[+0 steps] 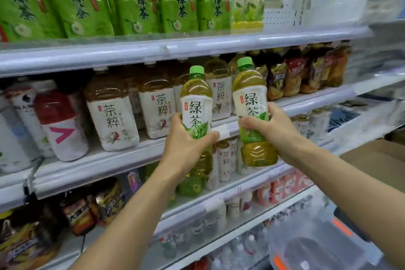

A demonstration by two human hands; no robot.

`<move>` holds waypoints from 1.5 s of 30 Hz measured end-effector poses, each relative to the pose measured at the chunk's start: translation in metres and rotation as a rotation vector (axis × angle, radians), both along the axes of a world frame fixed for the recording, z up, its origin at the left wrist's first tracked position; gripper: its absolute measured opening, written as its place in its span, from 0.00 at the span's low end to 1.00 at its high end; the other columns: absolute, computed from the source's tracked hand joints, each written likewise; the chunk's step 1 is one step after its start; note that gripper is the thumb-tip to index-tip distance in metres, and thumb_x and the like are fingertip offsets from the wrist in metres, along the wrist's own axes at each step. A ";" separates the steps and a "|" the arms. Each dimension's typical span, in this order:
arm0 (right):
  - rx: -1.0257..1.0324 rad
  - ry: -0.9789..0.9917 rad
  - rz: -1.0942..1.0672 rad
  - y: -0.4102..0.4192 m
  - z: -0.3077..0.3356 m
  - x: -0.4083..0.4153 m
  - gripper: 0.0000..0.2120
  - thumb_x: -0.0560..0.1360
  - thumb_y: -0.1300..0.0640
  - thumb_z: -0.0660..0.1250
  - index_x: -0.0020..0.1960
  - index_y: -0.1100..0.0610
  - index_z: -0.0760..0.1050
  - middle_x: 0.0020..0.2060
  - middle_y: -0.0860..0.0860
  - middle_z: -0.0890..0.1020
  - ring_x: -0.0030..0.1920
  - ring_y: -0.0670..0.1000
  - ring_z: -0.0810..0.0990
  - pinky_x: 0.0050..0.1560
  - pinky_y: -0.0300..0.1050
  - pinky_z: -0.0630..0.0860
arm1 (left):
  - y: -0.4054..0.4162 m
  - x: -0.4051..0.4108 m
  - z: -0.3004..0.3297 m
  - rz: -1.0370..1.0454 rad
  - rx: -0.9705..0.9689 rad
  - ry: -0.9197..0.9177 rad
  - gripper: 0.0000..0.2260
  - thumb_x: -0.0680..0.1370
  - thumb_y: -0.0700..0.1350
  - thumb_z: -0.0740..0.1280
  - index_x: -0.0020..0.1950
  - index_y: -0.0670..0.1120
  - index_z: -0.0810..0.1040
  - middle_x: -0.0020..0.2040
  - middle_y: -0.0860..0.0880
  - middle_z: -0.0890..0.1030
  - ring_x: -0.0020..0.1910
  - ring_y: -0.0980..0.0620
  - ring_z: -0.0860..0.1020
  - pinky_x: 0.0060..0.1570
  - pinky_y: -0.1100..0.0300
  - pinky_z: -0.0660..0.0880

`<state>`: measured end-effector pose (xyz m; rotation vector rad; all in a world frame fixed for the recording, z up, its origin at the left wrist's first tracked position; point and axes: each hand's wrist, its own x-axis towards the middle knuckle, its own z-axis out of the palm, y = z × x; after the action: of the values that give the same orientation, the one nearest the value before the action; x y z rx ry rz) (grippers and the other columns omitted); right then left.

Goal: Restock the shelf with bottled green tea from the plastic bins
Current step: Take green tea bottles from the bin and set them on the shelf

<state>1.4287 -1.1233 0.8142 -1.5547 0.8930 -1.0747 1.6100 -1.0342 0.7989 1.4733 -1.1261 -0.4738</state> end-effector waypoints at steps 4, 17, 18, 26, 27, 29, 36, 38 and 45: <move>-0.070 0.028 0.022 -0.056 0.017 -0.041 0.26 0.65 0.55 0.79 0.58 0.52 0.71 0.50 0.53 0.83 0.48 0.54 0.84 0.48 0.55 0.82 | -0.047 -0.040 0.017 0.018 -0.056 -0.007 0.34 0.69 0.49 0.80 0.69 0.53 0.66 0.57 0.54 0.79 0.54 0.56 0.79 0.50 0.59 0.76; -0.270 -0.004 0.226 -0.254 0.124 -0.176 0.15 0.72 0.59 0.74 0.56 0.51 0.74 0.47 0.51 0.84 0.44 0.50 0.84 0.37 0.40 0.80 | -0.218 -0.189 0.098 0.169 -0.215 0.113 0.27 0.70 0.47 0.79 0.65 0.48 0.71 0.54 0.49 0.82 0.54 0.51 0.81 0.53 0.55 0.78; -0.265 -0.035 0.242 -0.265 0.133 -0.177 0.14 0.72 0.59 0.74 0.55 0.50 0.75 0.46 0.50 0.84 0.42 0.50 0.84 0.36 0.39 0.80 | -0.227 -0.191 0.107 0.185 -0.225 0.112 0.25 0.70 0.47 0.79 0.63 0.48 0.72 0.53 0.49 0.82 0.53 0.51 0.81 0.51 0.56 0.78; -0.270 -0.317 0.330 -0.340 0.213 -0.137 0.20 0.71 0.61 0.74 0.61 0.56 0.74 0.51 0.54 0.83 0.47 0.53 0.84 0.48 0.52 0.83 | -0.278 -0.181 0.180 0.266 -0.356 0.096 0.20 0.71 0.47 0.78 0.59 0.48 0.75 0.49 0.49 0.84 0.52 0.47 0.83 0.57 0.48 0.79; -0.275 -0.335 0.335 -0.347 0.222 -0.131 0.21 0.72 0.61 0.74 0.62 0.56 0.73 0.52 0.54 0.83 0.49 0.53 0.84 0.49 0.52 0.82 | -0.283 -0.178 0.187 0.269 -0.374 0.095 0.18 0.71 0.46 0.78 0.57 0.49 0.75 0.49 0.49 0.84 0.52 0.48 0.83 0.58 0.48 0.79; -0.285 -0.354 0.348 -0.360 0.235 -0.117 0.21 0.72 0.61 0.74 0.62 0.55 0.71 0.53 0.53 0.82 0.50 0.52 0.83 0.48 0.49 0.82 | -0.292 -0.169 0.198 0.267 -0.399 0.097 0.17 0.71 0.46 0.78 0.55 0.50 0.75 0.49 0.48 0.84 0.52 0.46 0.83 0.58 0.44 0.79; -0.287 -0.324 0.277 -0.404 0.240 -0.067 0.24 0.70 0.63 0.76 0.62 0.55 0.70 0.54 0.54 0.81 0.54 0.55 0.82 0.54 0.53 0.81 | -0.318 -0.141 0.213 0.268 -0.409 0.135 0.29 0.67 0.50 0.80 0.63 0.46 0.74 0.53 0.44 0.84 0.53 0.41 0.83 0.56 0.40 0.80; -0.267 -0.297 0.260 -0.413 0.233 -0.057 0.27 0.71 0.63 0.75 0.65 0.57 0.68 0.54 0.54 0.80 0.53 0.54 0.81 0.50 0.50 0.81 | -0.322 -0.137 0.213 0.241 -0.387 0.153 0.23 0.68 0.49 0.80 0.58 0.46 0.76 0.52 0.42 0.85 0.52 0.39 0.84 0.55 0.39 0.80; -0.316 -0.120 0.303 -0.437 0.225 -0.046 0.31 0.70 0.62 0.76 0.69 0.58 0.64 0.54 0.53 0.80 0.52 0.52 0.81 0.49 0.46 0.80 | -0.328 -0.129 0.214 0.207 -0.329 0.139 0.18 0.71 0.46 0.78 0.56 0.47 0.75 0.47 0.43 0.84 0.46 0.40 0.84 0.49 0.41 0.82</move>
<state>1.3824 -1.5603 1.0395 -1.7944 0.4001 -1.1093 1.4809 -1.3623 1.0129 1.2309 -0.8828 -0.2295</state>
